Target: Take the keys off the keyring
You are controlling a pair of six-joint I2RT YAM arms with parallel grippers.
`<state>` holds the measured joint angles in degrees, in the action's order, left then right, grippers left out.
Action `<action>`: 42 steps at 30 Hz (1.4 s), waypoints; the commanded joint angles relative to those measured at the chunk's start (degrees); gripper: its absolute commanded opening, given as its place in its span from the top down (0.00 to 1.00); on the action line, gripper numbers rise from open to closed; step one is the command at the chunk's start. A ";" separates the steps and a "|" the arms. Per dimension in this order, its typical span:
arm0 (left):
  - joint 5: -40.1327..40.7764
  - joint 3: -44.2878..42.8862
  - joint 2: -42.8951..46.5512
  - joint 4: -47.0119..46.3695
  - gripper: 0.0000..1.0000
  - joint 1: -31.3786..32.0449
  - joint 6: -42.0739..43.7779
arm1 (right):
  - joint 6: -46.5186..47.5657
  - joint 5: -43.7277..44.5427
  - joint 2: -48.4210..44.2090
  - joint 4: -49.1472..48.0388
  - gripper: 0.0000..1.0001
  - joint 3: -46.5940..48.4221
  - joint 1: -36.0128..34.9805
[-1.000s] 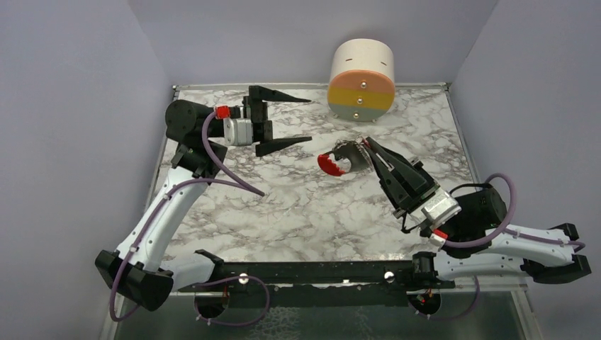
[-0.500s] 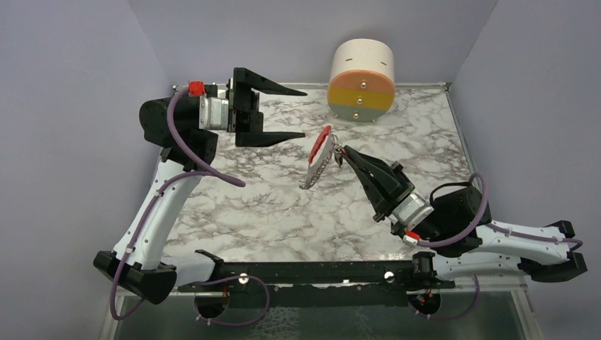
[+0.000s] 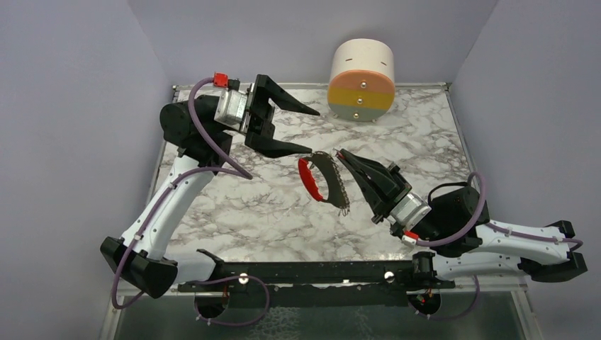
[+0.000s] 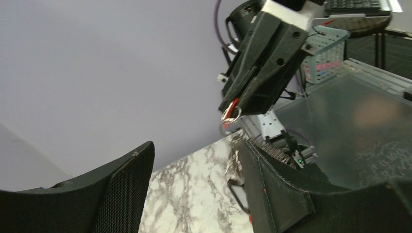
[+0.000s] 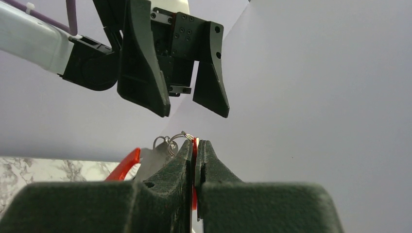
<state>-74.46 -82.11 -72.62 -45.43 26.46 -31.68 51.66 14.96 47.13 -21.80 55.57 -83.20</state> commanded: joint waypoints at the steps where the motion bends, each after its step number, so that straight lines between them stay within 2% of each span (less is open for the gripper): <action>1: -5.24 -2.30 0.45 -3.26 0.33 5.01 -3.51 | -0.93 -1.51 -0.26 0.68 0.98 1.73 -0.27; 6: -7.37 0.42 2.51 -3.27 0.33 9.54 -2.49 | -1.43 -2.31 -0.53 1.23 0.99 2.00 -0.28; 11: -3.63 3.68 4.55 -3.43 0.33 9.60 -3.37 | -1.16 -3.03 -0.74 1.08 0.99 1.82 -0.27; 15: 0.29 7.56 6.17 -2.73 0.35 9.23 -0.64 | -0.54 -3.40 -0.06 0.90 0.98 1.77 -0.29; 25: 7.37 7.30 5.34 1.47 0.36 7.85 3.61 | 0.55 -3.23 0.98 0.56 0.99 1.69 -0.26; 42: 1.63 5.60 1.52 2.52 0.36 7.78 1.92 | 0.15 -4.07 0.55 -0.38 0.98 1.57 -0.22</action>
<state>-70.32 -75.11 -70.61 -42.85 34.57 -28.91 51.35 12.71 48.69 -20.16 55.92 -83.20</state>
